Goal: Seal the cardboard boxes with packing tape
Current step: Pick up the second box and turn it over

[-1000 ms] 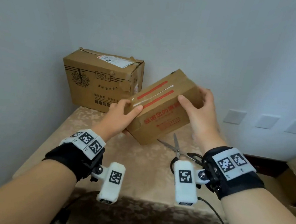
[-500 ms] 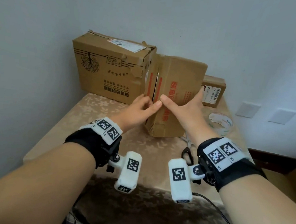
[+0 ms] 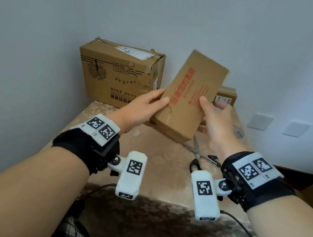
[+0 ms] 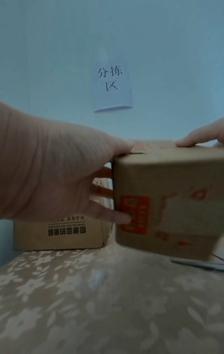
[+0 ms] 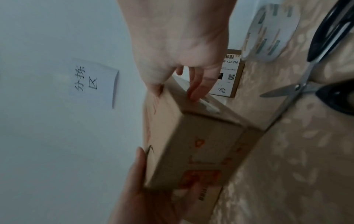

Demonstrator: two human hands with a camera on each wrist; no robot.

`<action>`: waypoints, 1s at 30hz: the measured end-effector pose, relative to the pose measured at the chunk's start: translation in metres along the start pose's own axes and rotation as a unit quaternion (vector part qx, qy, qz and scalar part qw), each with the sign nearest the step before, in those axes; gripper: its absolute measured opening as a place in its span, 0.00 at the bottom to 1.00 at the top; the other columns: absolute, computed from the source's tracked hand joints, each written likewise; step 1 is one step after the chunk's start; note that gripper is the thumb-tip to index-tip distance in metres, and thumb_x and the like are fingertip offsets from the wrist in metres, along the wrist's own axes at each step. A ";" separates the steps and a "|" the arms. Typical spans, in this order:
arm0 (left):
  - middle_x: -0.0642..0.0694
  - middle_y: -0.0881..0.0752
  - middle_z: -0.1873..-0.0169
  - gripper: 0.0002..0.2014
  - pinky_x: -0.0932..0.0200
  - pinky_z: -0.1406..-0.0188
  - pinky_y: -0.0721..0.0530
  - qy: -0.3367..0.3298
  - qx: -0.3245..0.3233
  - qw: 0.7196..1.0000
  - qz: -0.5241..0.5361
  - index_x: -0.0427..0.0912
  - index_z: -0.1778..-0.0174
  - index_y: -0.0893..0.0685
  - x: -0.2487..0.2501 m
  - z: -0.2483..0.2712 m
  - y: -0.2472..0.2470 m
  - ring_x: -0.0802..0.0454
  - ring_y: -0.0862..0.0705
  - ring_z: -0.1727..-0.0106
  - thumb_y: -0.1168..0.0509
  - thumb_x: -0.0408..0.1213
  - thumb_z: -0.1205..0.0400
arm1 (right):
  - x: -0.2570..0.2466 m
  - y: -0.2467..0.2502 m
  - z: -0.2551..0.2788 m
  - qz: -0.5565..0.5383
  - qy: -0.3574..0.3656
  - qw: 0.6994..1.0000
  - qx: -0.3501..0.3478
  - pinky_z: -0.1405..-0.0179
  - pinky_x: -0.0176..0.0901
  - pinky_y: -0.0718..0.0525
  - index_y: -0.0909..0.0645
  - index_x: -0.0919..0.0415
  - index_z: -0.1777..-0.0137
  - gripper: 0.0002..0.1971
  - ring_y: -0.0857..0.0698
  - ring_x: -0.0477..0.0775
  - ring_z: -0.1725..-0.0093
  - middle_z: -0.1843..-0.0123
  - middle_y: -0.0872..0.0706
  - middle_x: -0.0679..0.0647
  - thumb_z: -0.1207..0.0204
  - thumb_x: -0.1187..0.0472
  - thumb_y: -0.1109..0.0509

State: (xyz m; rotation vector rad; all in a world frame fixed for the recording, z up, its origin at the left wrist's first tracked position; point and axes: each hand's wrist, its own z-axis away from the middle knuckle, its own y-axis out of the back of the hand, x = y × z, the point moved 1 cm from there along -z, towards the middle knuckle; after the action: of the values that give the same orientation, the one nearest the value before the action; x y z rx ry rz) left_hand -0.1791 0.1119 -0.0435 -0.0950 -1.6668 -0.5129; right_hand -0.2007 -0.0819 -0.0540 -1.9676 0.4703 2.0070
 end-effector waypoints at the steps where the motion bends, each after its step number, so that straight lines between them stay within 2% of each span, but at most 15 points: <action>1: 0.57 0.17 0.38 0.22 0.54 0.62 0.11 0.011 0.020 1.000 -0.006 0.57 0.23 0.30 0.003 0.003 0.002 0.55 0.16 0.44 0.42 0.50 0.14 | -0.003 0.000 0.000 0.010 -0.008 1.000 -0.007 0.54 0.53 0.11 0.33 0.56 0.31 0.25 0.13 0.53 0.48 0.43 0.16 0.53 0.22 0.46 0.30; 4: 0.53 0.15 0.48 0.17 0.58 0.72 0.13 0.056 0.022 0.996 -0.064 0.52 0.31 0.22 -0.003 0.010 0.005 0.58 0.15 0.55 0.45 0.50 0.13 | -0.001 -0.002 0.006 0.072 -0.054 0.992 -0.086 0.60 0.49 0.10 0.26 0.58 0.36 0.18 0.11 0.54 0.53 0.47 0.13 0.55 0.20 0.49 0.32; 6: 0.51 0.14 0.57 0.16 0.59 0.72 0.13 0.084 0.004 0.992 -0.097 0.50 0.36 0.18 -0.012 0.014 0.005 0.56 0.14 0.61 0.46 0.49 0.13 | 0.007 -0.004 0.009 0.109 -0.074 0.983 -0.129 0.54 0.50 0.11 0.24 0.60 0.37 0.16 0.12 0.54 0.52 0.49 0.13 0.54 0.19 0.51 0.32; 10: 0.49 0.13 0.60 0.16 0.60 0.71 0.14 0.085 0.030 0.991 -0.102 0.42 0.44 0.15 -0.020 0.012 0.010 0.54 0.14 0.67 0.44 0.48 0.13 | 0.007 -0.009 0.009 0.138 -0.038 0.981 -0.133 0.47 0.50 0.14 0.22 0.59 0.34 0.17 0.15 0.50 0.51 0.46 0.13 0.52 0.17 0.51 0.35; 13: 0.45 0.11 0.60 0.12 0.57 0.68 0.12 0.059 0.060 0.988 -0.127 0.40 0.49 0.19 -0.021 0.008 0.015 0.53 0.12 0.68 0.42 0.45 0.13 | 0.007 -0.010 0.007 0.161 0.006 0.976 -0.149 0.60 0.35 0.22 0.25 0.54 0.28 0.20 0.19 0.40 0.54 0.45 0.17 0.46 0.18 0.51 0.33; 15: 0.45 0.10 0.59 0.09 0.55 0.63 0.13 0.029 0.047 0.985 -0.164 0.43 0.47 0.24 -0.023 0.008 0.016 0.51 0.11 0.62 0.39 0.44 0.15 | 0.007 -0.008 0.005 0.154 0.022 0.975 -0.158 0.62 0.33 0.25 0.27 0.50 0.27 0.23 0.20 0.39 0.53 0.41 0.20 0.46 0.21 0.52 0.30; 17: 0.48 0.14 0.51 0.14 0.57 0.54 0.17 -0.019 0.009 0.974 -0.225 0.49 0.38 0.28 -0.022 0.008 0.017 0.50 0.15 0.50 0.35 0.44 0.18 | 0.008 -0.004 0.002 0.141 0.035 0.975 -0.170 0.58 0.34 0.22 0.27 0.49 0.29 0.22 0.18 0.39 0.49 0.38 0.20 0.47 0.22 0.54 0.28; 19: 0.49 0.26 0.39 0.30 0.55 0.36 0.27 -0.076 0.005 0.927 -0.366 0.61 0.26 0.33 -0.021 0.008 0.020 0.50 0.28 0.36 0.29 0.48 0.23 | 0.009 0.000 0.000 0.147 0.057 0.969 -0.192 0.51 0.33 0.23 0.22 0.47 0.35 0.16 0.19 0.39 0.42 0.38 0.20 0.44 0.22 0.56 0.28; 21: 0.49 0.36 0.25 0.36 0.46 0.23 0.41 -0.117 0.011 0.872 -0.476 0.65 0.23 0.35 -0.020 0.007 0.020 0.49 0.40 0.25 0.29 0.54 0.26 | 0.010 0.002 -0.002 0.181 0.087 0.958 -0.205 0.41 0.38 0.24 0.18 0.44 0.42 0.10 0.21 0.43 0.34 0.39 0.18 0.40 0.22 0.55 0.28; 22: 0.51 0.40 0.20 0.35 0.45 0.20 0.49 -0.130 -0.010 0.864 -0.487 0.64 0.23 0.33 -0.021 0.006 0.018 0.50 0.45 0.20 0.29 0.56 0.26 | 0.010 0.002 -0.003 0.203 0.101 0.953 -0.203 0.37 0.42 0.24 0.17 0.43 0.44 0.09 0.22 0.44 0.33 0.39 0.18 0.41 0.22 0.54 0.28; 24: 0.54 0.36 0.20 0.32 0.47 0.18 0.56 -0.134 -0.055 0.883 -0.446 0.58 0.25 0.28 -0.022 0.005 0.013 0.54 0.45 0.18 0.30 0.55 0.26 | 0.008 0.000 -0.004 0.254 0.134 0.940 -0.185 0.33 0.49 0.23 0.15 0.44 0.46 0.07 0.21 0.47 0.35 0.38 0.17 0.44 0.22 0.53 0.28; 25: 0.54 0.31 0.22 0.31 0.48 0.18 0.53 -0.136 -0.061 0.894 -0.423 0.55 0.27 0.25 -0.022 0.005 0.011 0.54 0.40 0.19 0.29 0.55 0.27 | 0.006 -0.001 -0.003 0.273 0.150 0.935 -0.170 0.33 0.52 0.23 0.15 0.45 0.48 0.05 0.20 0.49 0.36 0.38 0.16 0.45 0.23 0.53 0.27; 26: 0.54 0.26 0.26 0.31 0.48 0.19 0.45 -0.148 -0.055 0.895 -0.417 0.53 0.30 0.22 -0.021 0.004 0.009 0.54 0.33 0.22 0.29 0.57 0.29 | 0.004 0.000 -0.002 0.275 0.164 0.934 -0.159 0.34 0.53 0.22 0.15 0.44 0.52 0.02 0.20 0.50 0.38 0.41 0.16 0.45 0.23 0.53 0.27; 28: 0.54 0.18 0.39 0.33 0.48 0.32 0.28 -0.189 -0.020 0.870 -0.454 0.51 0.38 0.18 -0.019 0.005 0.008 0.52 0.23 0.36 0.33 0.68 0.34 | 0.001 0.003 0.001 0.238 0.186 0.940 -0.162 0.34 0.54 0.22 0.16 0.44 0.58 0.04 0.18 0.49 0.40 0.45 0.15 0.41 0.23 0.56 0.27; 30: 0.56 0.22 0.51 0.37 0.52 0.46 0.26 -0.225 0.012 0.837 -0.498 0.50 0.42 0.17 -0.018 0.008 0.002 0.53 0.25 0.48 0.40 0.74 0.37 | -0.001 0.006 0.001 0.185 0.183 0.949 -0.178 0.33 0.55 0.21 0.15 0.46 0.57 0.05 0.17 0.47 0.41 0.44 0.15 0.39 0.22 0.58 0.28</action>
State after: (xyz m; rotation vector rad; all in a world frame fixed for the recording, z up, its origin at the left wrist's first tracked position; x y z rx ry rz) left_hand -0.1822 0.1210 -0.0608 0.7750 -2.1130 -1.3279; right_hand -0.2046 -0.0868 -0.0527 -2.6695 0.6375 2.0513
